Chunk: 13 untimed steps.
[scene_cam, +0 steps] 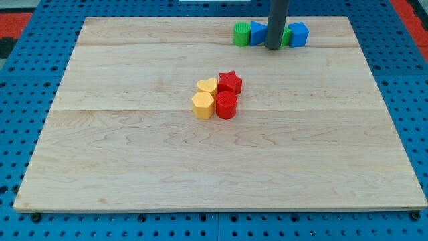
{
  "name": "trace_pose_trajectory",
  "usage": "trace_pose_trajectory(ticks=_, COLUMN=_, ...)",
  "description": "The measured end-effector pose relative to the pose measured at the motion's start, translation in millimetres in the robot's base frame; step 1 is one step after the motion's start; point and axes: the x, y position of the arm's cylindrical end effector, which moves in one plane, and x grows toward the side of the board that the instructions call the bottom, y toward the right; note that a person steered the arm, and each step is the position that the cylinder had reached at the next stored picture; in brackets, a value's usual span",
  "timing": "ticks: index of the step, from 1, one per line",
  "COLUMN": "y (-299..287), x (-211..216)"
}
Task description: Move the red circle and yellow heart above the yellow hexagon
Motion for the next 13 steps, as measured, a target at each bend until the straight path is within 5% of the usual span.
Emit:
trace_pose_trajectory(ticks=7, y=27.7, x=25.9)
trace_pose_trajectory(ticks=8, y=27.7, x=65.8)
trace_pose_trajectory(ticks=10, y=-12.0, x=176.0)
trace_pose_trajectory(ticks=13, y=-158.4, x=134.3)
